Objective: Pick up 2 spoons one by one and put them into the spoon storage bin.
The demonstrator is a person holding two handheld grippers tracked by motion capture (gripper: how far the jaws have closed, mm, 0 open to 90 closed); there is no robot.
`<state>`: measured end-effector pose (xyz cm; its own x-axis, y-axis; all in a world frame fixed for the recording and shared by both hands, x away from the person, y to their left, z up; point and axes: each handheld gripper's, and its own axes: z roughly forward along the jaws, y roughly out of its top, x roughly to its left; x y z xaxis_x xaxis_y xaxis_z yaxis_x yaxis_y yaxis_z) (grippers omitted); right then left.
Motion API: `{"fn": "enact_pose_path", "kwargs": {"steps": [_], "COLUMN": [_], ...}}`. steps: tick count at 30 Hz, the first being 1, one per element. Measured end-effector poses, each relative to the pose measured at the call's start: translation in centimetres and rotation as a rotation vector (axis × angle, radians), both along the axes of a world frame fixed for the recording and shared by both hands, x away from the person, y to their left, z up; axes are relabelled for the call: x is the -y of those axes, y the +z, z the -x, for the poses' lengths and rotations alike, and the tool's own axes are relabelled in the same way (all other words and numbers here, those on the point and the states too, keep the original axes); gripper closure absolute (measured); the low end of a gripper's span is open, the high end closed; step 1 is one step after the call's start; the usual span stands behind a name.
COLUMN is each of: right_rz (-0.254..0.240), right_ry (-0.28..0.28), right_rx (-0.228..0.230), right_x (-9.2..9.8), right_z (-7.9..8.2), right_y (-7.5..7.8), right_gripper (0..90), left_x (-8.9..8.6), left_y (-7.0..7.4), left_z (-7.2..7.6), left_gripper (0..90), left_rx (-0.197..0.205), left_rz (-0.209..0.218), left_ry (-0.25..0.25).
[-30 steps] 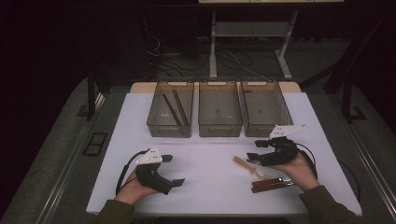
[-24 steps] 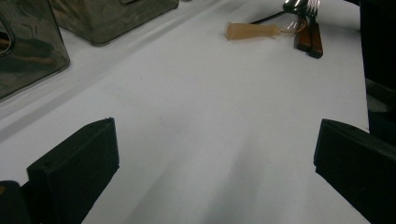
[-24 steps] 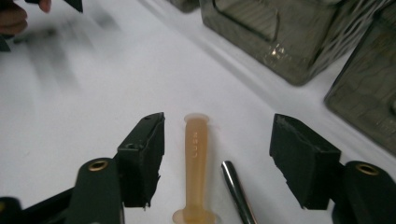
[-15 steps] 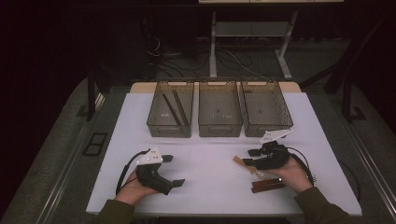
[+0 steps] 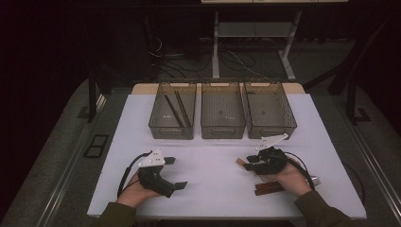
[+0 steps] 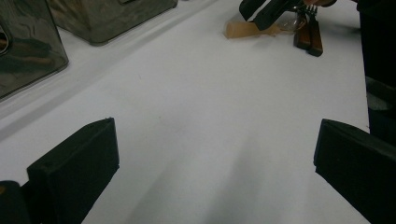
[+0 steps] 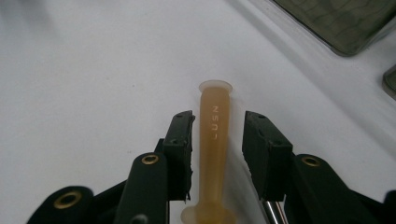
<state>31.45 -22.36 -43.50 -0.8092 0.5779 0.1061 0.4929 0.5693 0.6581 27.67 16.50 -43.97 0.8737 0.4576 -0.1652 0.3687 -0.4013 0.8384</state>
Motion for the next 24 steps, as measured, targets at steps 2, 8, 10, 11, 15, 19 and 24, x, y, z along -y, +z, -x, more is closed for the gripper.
{"fn": "enact_pose_path", "kwargs": {"steps": [2,8,10,11,15,19,24], "right_rz": [0.004,0.024,0.037,0.040,0.063,0.076,0.092], "right_ry": [0.000,0.011,0.016,0.015,0.028,0.023,0.017], "right_rx": [-0.002,0.000,0.007,0.012,0.022,0.015,0.024], "right_x": [-0.2,-1.1,-1.4,-1.4,-1.6,-1.8,-1.9], "right_z": [-0.1,-0.4,-0.4,-0.4,-0.3,-0.3,-0.3], "right_y": [-0.2,-0.7,-0.9,-0.9,-0.9,-0.8,-0.7], "right_gripper": [62.9,63.1,63.9,64.3,64.3,64.5,72.7], "left_x": [0.0,0.0,0.0,0.0,0.0,0.0,0.0], "left_y": [0.0,0.0,0.0,0.0,0.0,0.0,0.0], "left_z": [0.0,0.0,0.0,0.0,0.0,0.0,0.0], "left_gripper": [0.0,0.0,0.0,0.0,0.0,0.0,0.0], "left_rx": [0.000,0.000,-0.001,-0.001,-0.001,0.000,0.000], "left_rz": [0.000,0.001,0.001,0.002,0.000,0.000,0.000], "left_ry": [0.000,0.000,0.001,0.001,0.000,0.001,0.001]}}
